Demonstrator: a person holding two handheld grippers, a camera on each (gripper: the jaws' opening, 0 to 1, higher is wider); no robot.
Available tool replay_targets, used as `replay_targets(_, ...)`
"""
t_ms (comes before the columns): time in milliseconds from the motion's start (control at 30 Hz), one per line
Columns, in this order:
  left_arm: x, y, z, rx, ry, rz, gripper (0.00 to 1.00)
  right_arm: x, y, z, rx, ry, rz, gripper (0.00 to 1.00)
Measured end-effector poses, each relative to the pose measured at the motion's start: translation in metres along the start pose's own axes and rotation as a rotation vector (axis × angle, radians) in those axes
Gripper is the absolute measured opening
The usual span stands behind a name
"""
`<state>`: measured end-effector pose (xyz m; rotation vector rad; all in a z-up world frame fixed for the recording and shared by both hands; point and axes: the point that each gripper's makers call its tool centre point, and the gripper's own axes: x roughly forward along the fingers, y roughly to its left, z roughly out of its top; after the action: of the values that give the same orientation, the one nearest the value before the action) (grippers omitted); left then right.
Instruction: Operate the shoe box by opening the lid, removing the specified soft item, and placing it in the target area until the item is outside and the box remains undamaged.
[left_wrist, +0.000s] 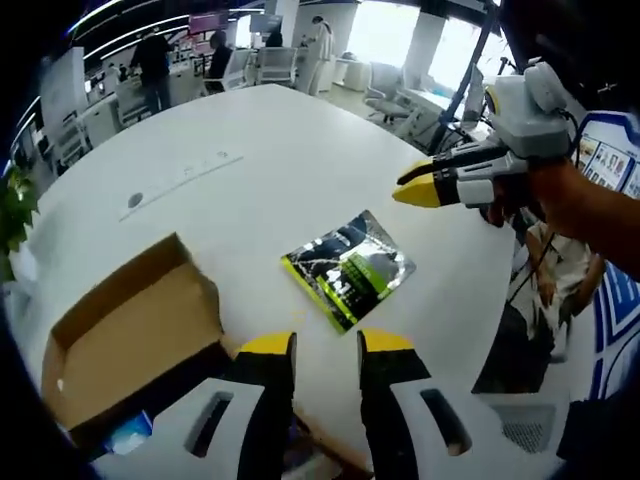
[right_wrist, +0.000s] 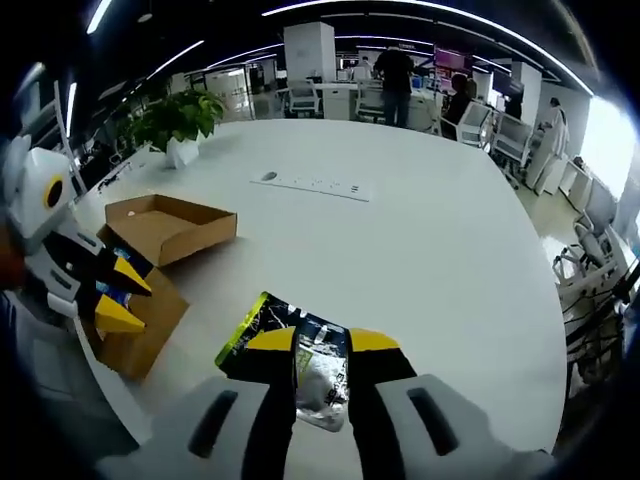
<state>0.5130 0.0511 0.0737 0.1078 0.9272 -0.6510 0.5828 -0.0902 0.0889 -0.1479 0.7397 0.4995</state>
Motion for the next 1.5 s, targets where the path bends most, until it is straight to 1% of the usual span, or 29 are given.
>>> replay_targets(200, -0.023, 0.012, -0.006, -0.013, -0.021, 0.017, 0.23, -0.008, 0.022, 0.008, -0.019, -0.009, 0.001, 0.16)
replay_targets(300, -0.035, 0.021, -0.014, -0.02, -0.026, 0.029, 0.23, -0.01, 0.038, 0.012, -0.03, -0.009, 0.006, 0.16)
replay_targets(600, -0.069, 0.051, -0.035, -0.069, -0.049, 0.063, 0.25, -0.007, 0.082, 0.021, -0.059, -0.011, 0.035, 0.16)
replay_targets(733, -0.084, 0.061, -0.044, -0.083, -0.058, 0.079, 0.25, -0.003, 0.1, 0.028, -0.076, -0.016, 0.05, 0.16)
replay_targets(800, -0.088, 0.065, -0.048, -0.086, -0.058, 0.086, 0.26, 0.0, 0.108, 0.031, -0.086, -0.015, 0.061, 0.16)
replay_targets(833, -0.092, 0.069, -0.051, -0.1, -0.06, 0.088, 0.25, 0.001, 0.112, 0.032, -0.089, -0.016, 0.064, 0.16)
replay_targets(967, -0.102, 0.081, -0.064, -0.116, -0.058, 0.109, 0.26, 0.004, 0.131, 0.037, -0.106, -0.018, 0.081, 0.16)
replay_targets(1100, -0.112, 0.089, -0.075, -0.131, -0.058, 0.123, 0.25, 0.008, 0.149, 0.038, -0.122, -0.015, 0.1, 0.16)
replay_targets(1267, -0.124, 0.104, -0.091, -0.163, -0.055, 0.14, 0.24, 0.014, 0.171, 0.04, -0.129, -0.012, 0.127, 0.16)
replay_targets(1300, -0.127, 0.107, -0.096, -0.17, -0.053, 0.143, 0.24, 0.017, 0.18, 0.041, -0.129, -0.007, 0.139, 0.16)
replay_targets(1333, -0.129, 0.109, -0.098, -0.174, -0.051, 0.147, 0.24, 0.017, 0.183, 0.041, -0.13, -0.005, 0.141, 0.16)
replay_targets(1500, -0.141, 0.123, -0.111, -0.196, -0.056, 0.166, 0.24, 0.023, 0.209, 0.045, -0.15, -0.01, 0.171, 0.15)
